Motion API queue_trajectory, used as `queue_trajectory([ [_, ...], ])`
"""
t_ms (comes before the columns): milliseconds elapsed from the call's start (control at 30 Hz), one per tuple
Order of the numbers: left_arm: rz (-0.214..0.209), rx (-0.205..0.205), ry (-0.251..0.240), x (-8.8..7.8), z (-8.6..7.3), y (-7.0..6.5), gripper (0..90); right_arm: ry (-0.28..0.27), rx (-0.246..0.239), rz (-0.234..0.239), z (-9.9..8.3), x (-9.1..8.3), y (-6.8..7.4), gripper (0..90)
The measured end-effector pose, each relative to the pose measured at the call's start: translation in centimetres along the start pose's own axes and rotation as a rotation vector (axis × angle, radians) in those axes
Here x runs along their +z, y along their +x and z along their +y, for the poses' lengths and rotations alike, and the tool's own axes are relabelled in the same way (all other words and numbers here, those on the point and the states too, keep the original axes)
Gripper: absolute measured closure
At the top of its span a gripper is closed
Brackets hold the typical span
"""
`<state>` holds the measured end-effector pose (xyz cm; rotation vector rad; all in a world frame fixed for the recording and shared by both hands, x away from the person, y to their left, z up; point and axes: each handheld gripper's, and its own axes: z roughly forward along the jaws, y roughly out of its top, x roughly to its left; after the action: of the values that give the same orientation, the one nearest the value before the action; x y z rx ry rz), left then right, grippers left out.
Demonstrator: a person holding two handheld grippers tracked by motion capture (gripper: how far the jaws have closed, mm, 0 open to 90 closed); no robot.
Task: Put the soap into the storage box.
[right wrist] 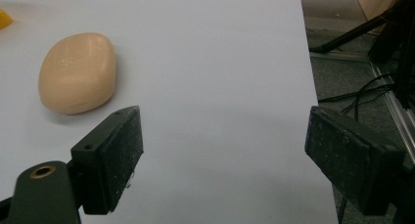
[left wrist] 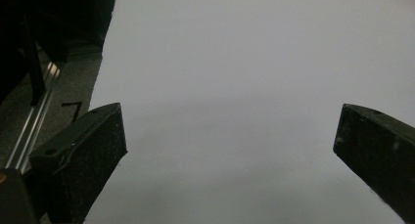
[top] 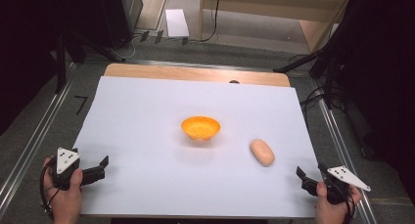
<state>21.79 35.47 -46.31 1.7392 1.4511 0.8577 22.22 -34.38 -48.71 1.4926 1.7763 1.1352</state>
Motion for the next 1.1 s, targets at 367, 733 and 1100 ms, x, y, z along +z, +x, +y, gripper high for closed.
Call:
queue_trajectory([
  [367,0.003,-0.002,-0.008,-0.1,0.0,0.0,0.0,0.166,-0.107,0.059,1.4,0.6,0.7,11.7],
  [733,0.001,0.003,-0.005,-0.1,0.0,0.0,0.0,0.373,-0.194,0.112,3.4,2.7,2.0,1.6],
  [1100,-0.005,0.001,-0.005,0.0,0.0,0.1,0.0,0.476,-0.194,0.128,5.1,4.3,3.1,0.0],
])
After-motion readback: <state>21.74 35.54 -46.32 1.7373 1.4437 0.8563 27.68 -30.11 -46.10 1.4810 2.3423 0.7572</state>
